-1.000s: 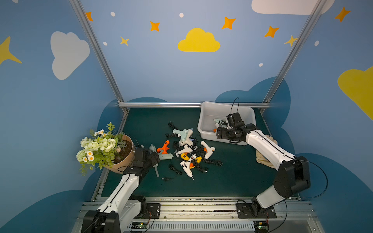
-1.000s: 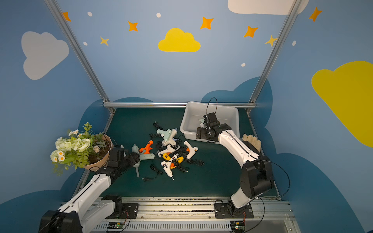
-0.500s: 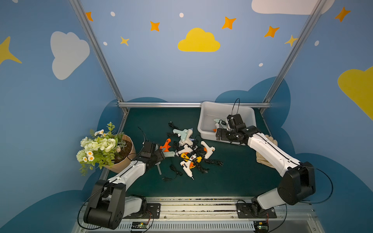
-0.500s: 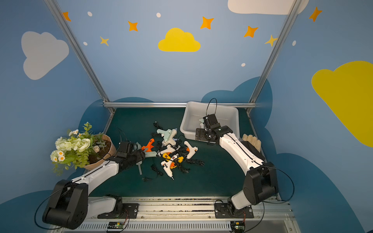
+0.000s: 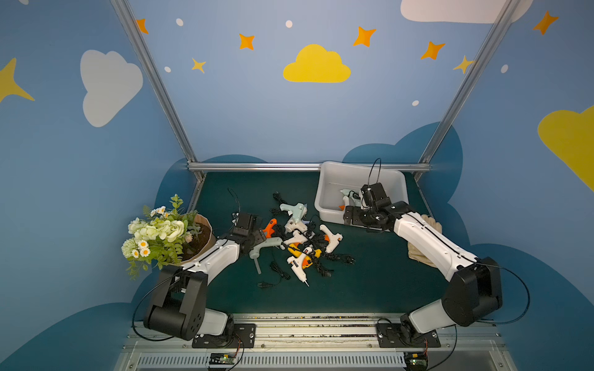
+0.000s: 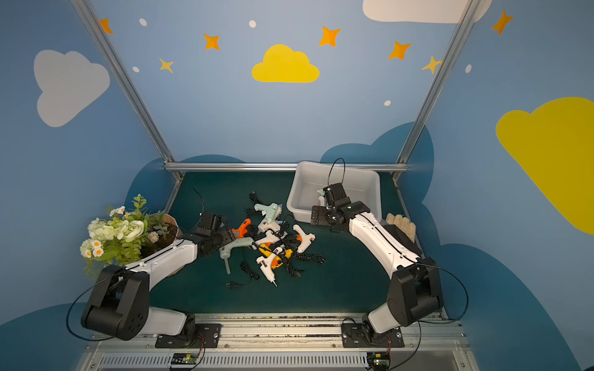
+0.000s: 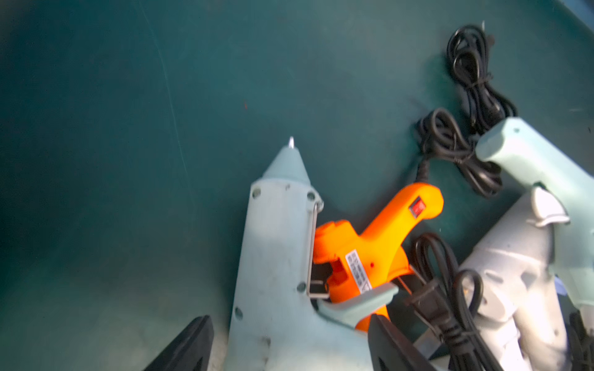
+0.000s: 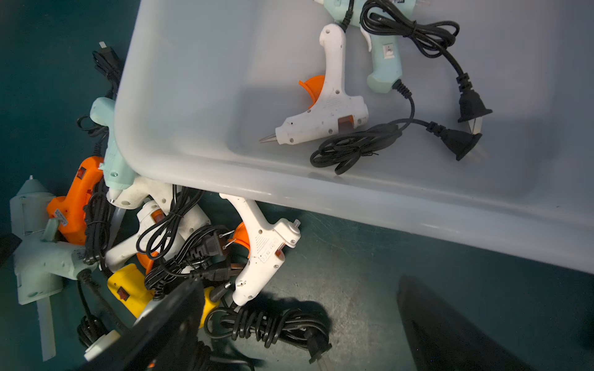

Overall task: Put the hot melt glue gun into the storage box
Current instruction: Move the hot melt adhesive gun to the center of the board, then pick up the hot melt adhesive gun from the center of the board.

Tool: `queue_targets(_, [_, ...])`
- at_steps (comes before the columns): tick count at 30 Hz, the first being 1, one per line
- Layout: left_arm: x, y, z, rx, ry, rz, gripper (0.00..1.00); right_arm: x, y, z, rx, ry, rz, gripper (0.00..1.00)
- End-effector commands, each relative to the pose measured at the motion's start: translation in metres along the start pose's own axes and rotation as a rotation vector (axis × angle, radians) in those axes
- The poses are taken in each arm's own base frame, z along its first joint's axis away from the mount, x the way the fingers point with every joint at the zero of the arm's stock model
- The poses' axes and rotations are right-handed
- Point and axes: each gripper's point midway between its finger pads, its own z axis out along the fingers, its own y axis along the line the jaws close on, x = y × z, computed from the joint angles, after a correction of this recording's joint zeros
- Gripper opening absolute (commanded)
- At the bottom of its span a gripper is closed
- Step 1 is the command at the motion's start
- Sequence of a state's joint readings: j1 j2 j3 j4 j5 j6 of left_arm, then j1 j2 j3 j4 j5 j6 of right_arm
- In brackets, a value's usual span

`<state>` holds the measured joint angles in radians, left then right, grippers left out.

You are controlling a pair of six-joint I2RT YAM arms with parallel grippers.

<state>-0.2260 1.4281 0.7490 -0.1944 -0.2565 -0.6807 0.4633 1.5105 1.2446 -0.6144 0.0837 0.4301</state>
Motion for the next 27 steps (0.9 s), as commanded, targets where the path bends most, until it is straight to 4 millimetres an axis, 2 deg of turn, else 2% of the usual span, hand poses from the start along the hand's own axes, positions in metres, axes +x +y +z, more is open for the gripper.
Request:
queue_targets(1, [-0.011,0.003,0.003,-0.043,-0.012,-0.011,0.81,0.001,0.007,0.000,-0.027,-0.003,0.004,0.98])
queue_targets(10, [-0.012,0.003,0.032,-0.070,0.061,-0.038,0.72,0.009,0.012,0.005,-0.033,0.017,-0.001,0.98])
queue_targets(14, [-0.004,0.002,0.043,-0.082,0.109,-0.030,0.66,0.012,0.014,0.007,-0.033,0.026,-0.006,0.98])
queue_targets(21, [0.011,0.011,0.055,-0.116,0.150,-0.030,0.57,0.018,0.020,0.010,-0.039,0.038,-0.015,0.98])
queue_targets(22, [0.014,0.013,0.057,-0.121,0.159,-0.028,0.52,0.019,0.021,0.011,-0.040,0.040,-0.015,0.98])
queue_targets(25, [0.015,0.014,0.056,-0.123,0.165,-0.025,0.27,0.022,0.024,0.012,-0.044,0.047,-0.021,0.98])
queue_targets(27, [0.013,0.012,0.051,-0.117,0.159,-0.022,0.17,0.025,0.026,0.012,-0.049,0.053,-0.023,0.98])
